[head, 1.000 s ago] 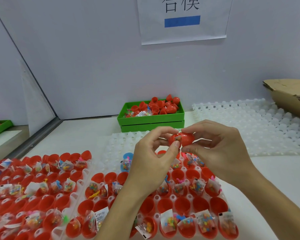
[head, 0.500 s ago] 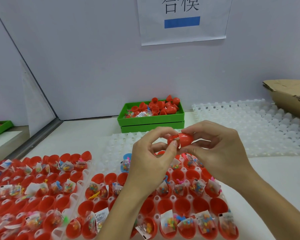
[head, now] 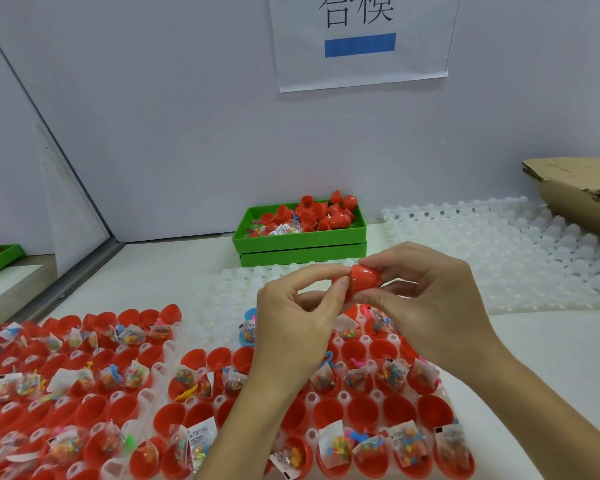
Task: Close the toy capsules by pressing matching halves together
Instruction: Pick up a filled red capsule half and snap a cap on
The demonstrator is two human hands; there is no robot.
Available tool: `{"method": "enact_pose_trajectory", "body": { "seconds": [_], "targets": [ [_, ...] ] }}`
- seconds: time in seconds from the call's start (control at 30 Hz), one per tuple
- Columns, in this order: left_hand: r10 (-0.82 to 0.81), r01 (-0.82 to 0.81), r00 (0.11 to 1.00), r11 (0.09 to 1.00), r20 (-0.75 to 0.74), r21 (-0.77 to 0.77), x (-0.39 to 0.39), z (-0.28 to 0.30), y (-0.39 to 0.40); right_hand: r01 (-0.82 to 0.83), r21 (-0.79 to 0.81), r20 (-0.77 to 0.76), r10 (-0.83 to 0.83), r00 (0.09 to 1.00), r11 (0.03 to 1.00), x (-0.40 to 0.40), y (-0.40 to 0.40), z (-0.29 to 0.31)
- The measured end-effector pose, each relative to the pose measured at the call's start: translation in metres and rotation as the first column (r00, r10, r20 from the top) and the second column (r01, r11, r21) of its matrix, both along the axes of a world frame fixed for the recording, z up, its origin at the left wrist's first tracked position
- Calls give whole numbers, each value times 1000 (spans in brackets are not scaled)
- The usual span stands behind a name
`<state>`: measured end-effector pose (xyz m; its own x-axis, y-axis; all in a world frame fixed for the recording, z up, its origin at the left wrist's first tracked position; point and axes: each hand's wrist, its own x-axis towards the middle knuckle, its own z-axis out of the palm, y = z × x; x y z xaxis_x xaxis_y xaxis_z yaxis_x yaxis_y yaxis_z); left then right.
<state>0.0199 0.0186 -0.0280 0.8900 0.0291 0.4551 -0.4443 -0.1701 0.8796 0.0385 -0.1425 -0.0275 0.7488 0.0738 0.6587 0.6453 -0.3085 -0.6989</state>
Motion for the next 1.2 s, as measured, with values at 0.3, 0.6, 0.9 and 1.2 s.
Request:
{"method": "enact_pose_trajectory", "body": {
  "seconds": [0.3,0.6,0.9,1.2],
  "targets": [
    [34,-34,999,999,14,-9,-1,2,1,-9,8,6,9,1000,1000,-2,1,2],
    [48,-51,997,997,53,65,-1,0,1,-36,-58,30,37,999,998,0,1,-3],
    [-66,67,995,998,-76,16,1,0,3,12,-62,37,-9,999,998,1,-3,-2],
    [-163,159,985,985,-59,-70,3,5,10,-63,39,-57,65,996,997,-3,-2,4]
  ]
}}
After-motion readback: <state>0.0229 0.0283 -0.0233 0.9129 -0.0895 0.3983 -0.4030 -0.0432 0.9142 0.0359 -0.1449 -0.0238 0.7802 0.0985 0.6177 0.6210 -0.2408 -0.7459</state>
